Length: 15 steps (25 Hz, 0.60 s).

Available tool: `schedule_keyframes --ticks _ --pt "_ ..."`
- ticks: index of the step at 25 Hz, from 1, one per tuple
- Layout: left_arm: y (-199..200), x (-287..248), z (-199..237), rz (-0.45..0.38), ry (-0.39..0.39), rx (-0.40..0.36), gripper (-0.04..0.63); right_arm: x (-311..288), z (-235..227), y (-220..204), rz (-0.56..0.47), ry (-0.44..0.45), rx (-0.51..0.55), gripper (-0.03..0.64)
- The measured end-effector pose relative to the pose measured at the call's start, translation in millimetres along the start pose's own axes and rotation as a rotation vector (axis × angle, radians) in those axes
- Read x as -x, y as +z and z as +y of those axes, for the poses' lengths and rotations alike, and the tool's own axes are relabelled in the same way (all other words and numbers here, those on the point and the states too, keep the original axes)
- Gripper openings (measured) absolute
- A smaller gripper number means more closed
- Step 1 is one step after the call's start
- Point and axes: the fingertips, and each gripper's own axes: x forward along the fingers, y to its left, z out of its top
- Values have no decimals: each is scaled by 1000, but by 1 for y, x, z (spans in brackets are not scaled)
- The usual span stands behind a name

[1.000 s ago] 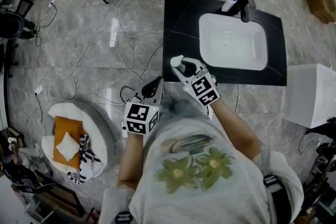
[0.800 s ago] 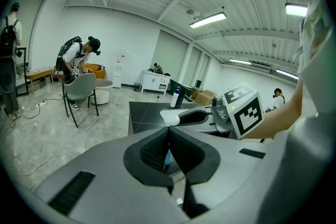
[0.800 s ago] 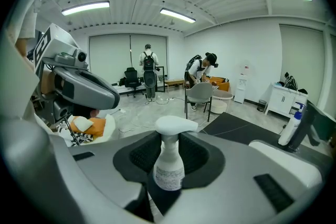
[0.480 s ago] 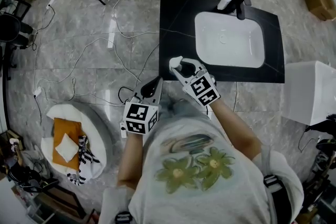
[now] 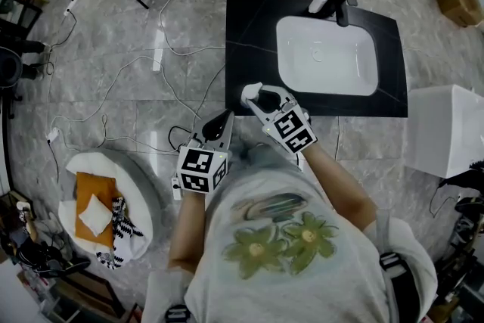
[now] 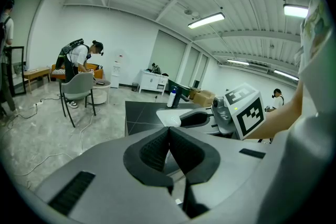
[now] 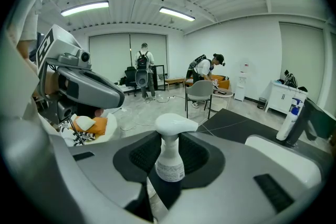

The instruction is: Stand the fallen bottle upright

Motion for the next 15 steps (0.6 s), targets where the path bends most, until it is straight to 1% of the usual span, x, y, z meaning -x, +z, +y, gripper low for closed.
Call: schedule_keyframes --ticks 15 --pt "0 -7 -5 13 -13 -5 18 5 -2 -6 -2 3 -21 120"
